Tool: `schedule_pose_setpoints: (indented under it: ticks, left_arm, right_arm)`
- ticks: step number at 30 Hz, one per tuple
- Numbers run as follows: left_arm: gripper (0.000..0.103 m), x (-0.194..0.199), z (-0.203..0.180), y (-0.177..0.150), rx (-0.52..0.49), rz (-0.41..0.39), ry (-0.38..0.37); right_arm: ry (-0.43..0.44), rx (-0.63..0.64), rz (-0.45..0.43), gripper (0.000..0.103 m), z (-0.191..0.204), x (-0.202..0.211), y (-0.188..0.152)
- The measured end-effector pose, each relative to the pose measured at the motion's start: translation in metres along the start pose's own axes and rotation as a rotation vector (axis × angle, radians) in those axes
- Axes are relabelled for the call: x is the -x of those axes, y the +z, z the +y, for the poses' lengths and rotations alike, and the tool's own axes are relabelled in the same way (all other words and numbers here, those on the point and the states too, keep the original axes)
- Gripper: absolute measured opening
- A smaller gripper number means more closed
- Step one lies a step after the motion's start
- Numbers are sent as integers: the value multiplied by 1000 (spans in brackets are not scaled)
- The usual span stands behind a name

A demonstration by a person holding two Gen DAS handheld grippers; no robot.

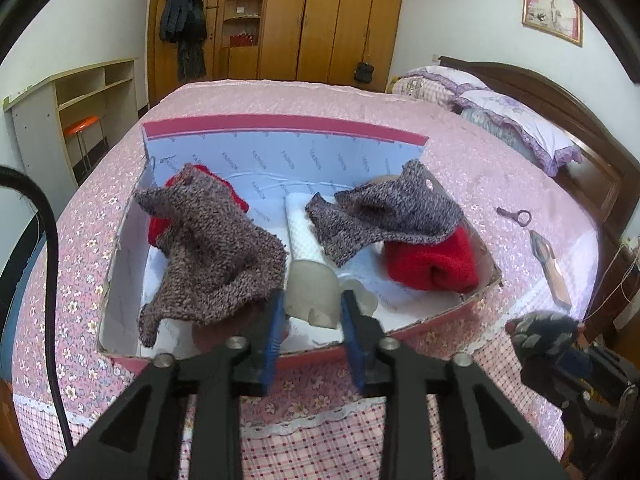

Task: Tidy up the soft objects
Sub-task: 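Carry the beige cup and black pouch over the pink box with both grippers, then open the left gripper to drop the beige cup into the box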

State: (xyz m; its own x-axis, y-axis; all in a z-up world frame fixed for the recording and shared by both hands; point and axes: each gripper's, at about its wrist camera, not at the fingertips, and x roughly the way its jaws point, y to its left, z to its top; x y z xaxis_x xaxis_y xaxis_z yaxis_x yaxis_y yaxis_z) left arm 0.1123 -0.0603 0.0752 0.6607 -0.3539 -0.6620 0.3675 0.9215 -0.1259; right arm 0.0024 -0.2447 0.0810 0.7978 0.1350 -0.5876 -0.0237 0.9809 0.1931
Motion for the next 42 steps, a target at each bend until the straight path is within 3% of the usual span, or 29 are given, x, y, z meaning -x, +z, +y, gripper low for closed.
schedule_pose_setpoints:
  ticks: [15, 30, 42]
  left_arm:
    - [64, 22, 9, -1, 26, -16, 11]
    - [64, 42, 40, -6, 92, -13, 98]
    - [64, 36, 51, -9, 117, -4, 121]
  right_arm:
    - [27, 42, 4, 28, 9, -10, 20]
    - [95, 62, 23, 28, 33, -35, 48]
    - [106, 118, 68, 28, 53, -92, 85]
